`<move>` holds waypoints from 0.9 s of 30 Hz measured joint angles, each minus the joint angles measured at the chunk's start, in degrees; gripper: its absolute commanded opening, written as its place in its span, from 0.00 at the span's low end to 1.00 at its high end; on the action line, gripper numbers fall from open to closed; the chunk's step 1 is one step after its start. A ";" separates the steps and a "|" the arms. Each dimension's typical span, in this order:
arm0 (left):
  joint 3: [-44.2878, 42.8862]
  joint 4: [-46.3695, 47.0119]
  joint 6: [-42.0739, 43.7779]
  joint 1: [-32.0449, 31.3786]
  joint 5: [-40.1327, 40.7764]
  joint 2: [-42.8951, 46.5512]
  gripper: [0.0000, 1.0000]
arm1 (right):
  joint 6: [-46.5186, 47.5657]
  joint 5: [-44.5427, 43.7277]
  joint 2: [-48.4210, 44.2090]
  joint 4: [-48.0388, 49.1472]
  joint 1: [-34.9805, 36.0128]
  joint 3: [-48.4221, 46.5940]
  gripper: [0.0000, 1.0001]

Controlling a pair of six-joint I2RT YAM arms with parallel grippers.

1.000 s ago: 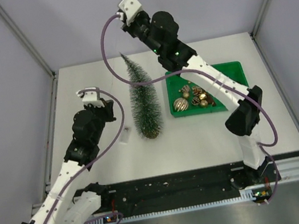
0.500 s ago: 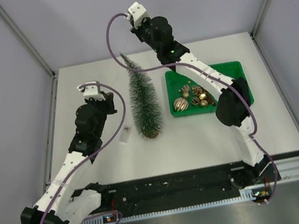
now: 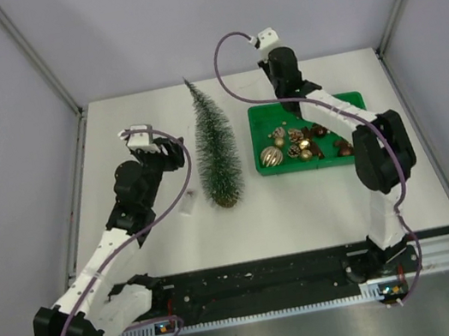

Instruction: Decorate the small christmas tree

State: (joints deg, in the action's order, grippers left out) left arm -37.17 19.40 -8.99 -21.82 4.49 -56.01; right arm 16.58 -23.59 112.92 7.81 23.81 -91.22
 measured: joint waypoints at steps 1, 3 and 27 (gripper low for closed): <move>0.39 -0.07 0.00 0.00 -0.28 0.39 0.68 | 0.07 -1.05 -1.42 0.22 -0.07 0.92 0.00; 1.38 -0.13 -0.02 0.00 -0.66 1.62 0.71 | 0.15 -3.08 -5.22 1.44 0.04 3.30 0.00; 5.60 -6.51 -5.68 1.70 -9.97 17.07 0.72 | -2.71 -20.63 -34.53 -12.41 1.44 29.86 0.00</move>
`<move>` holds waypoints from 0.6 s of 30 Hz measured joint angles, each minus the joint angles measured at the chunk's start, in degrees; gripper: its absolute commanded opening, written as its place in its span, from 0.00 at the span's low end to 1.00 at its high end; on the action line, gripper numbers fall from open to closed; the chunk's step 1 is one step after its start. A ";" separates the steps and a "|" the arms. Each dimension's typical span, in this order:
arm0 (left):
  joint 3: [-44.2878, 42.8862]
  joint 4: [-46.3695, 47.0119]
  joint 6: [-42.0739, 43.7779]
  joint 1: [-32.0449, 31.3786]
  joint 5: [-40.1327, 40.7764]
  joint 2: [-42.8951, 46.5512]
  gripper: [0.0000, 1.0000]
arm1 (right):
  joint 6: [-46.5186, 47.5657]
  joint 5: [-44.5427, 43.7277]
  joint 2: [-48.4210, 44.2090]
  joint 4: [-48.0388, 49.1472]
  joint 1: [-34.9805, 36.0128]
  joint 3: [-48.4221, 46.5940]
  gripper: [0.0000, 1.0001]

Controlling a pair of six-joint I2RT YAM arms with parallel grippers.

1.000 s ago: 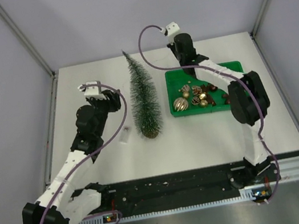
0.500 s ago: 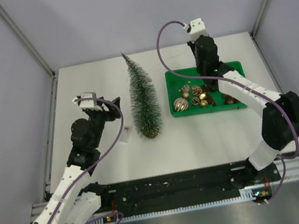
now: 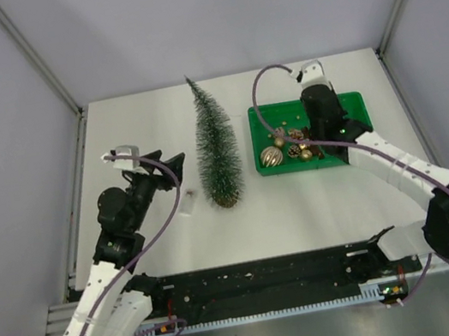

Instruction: Decorate the small christmas tree

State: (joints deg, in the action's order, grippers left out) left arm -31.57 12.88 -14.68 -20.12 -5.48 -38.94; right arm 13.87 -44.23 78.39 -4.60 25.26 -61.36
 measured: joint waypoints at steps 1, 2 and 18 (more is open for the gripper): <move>-0.22 -0.55 -0.15 0.15 -0.68 0.46 0.72 | -0.02 -0.66 -2.14 -1.05 1.36 1.88 0.00; -0.52 -1.09 -0.20 0.28 -1.27 0.90 0.71 | 0.00 -1.27 -4.33 -2.25 3.13 3.48 0.00; -5.31 -4.44 -0.46 3.21 -13.75 4.28 0.68 | -8.17 -9.49 -24.79 -31.10 41.48 0.76 0.00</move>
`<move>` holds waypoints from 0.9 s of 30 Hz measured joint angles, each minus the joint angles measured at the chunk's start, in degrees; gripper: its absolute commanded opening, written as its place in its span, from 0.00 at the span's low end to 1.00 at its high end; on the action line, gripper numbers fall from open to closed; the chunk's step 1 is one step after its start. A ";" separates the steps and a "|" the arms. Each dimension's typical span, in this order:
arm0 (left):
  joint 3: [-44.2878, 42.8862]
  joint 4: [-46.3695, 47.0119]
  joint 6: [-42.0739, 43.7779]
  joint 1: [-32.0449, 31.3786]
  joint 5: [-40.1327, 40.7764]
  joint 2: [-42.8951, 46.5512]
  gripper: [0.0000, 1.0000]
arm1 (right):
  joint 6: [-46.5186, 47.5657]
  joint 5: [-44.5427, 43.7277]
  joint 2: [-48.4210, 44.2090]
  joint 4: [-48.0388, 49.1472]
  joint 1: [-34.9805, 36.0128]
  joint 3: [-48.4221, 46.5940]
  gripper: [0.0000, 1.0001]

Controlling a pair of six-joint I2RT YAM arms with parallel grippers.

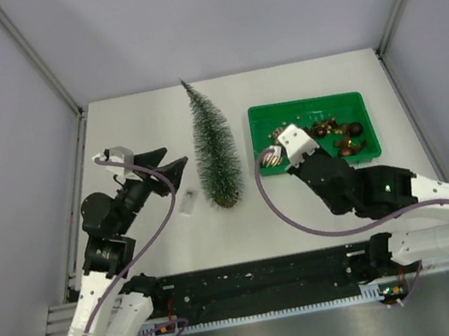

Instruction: Decorate the small christmas tree

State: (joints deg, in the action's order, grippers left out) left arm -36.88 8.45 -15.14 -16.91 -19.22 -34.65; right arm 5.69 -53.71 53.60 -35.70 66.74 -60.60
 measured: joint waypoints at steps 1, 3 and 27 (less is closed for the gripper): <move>-0.31 -0.04 0.02 0.00 -2.16 0.02 0.68 | 0.04 0.17 -0.15 -0.76 2.47 -0.61 0.00; -1.31 -0.02 0.33 0.00 -7.13 0.02 0.68 | 0.46 0.81 -0.63 -1.99 8.31 -1.49 0.00; -7.23 -6.71 34.01 -11.72 -27.89 -4.28 0.99 | 10.03 14.80 14.14 5.05 19.19 -16.48 0.00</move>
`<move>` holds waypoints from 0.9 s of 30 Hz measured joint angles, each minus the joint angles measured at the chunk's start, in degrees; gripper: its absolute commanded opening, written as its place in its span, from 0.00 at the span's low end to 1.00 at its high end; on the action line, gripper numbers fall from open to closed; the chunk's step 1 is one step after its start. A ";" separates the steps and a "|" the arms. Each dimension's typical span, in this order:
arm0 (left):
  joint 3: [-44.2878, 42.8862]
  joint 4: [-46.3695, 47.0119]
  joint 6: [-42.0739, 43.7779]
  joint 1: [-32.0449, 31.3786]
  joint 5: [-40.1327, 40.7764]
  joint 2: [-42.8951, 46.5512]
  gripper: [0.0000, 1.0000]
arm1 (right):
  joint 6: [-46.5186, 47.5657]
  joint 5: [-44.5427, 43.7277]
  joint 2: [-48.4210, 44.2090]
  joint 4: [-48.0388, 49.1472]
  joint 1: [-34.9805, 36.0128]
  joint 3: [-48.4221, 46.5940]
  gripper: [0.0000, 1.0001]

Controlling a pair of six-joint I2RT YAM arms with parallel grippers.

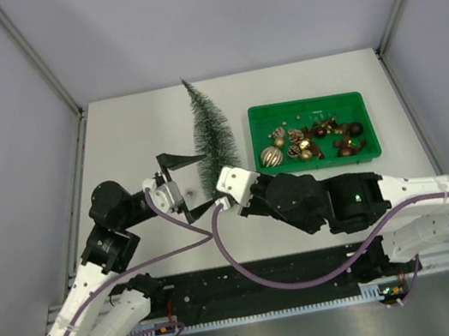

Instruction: Decorate the small christmas tree

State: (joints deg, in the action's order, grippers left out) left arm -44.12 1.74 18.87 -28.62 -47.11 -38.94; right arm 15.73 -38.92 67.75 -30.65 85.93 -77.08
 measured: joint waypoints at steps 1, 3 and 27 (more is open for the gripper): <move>-0.11 -0.13 1.51 -0.55 0.00 -0.31 0.99 | 0.28 0.42 0.37 0.07 -0.20 -0.20 0.00; -0.24 -0.59 3.85 -1.27 -0.02 -0.66 0.99 | 0.96 1.57 1.36 0.37 -0.74 -0.76 0.00; -0.48 -1.53 7.85 -3.19 0.37 -3.34 0.03 | 2.40 7.56 3.72 2.34 -4.11 -1.81 0.01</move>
State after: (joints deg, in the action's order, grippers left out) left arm -44.60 0.21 26.72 -31.81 -46.74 -42.28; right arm 18.13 -31.35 71.46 -28.32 81.82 -78.89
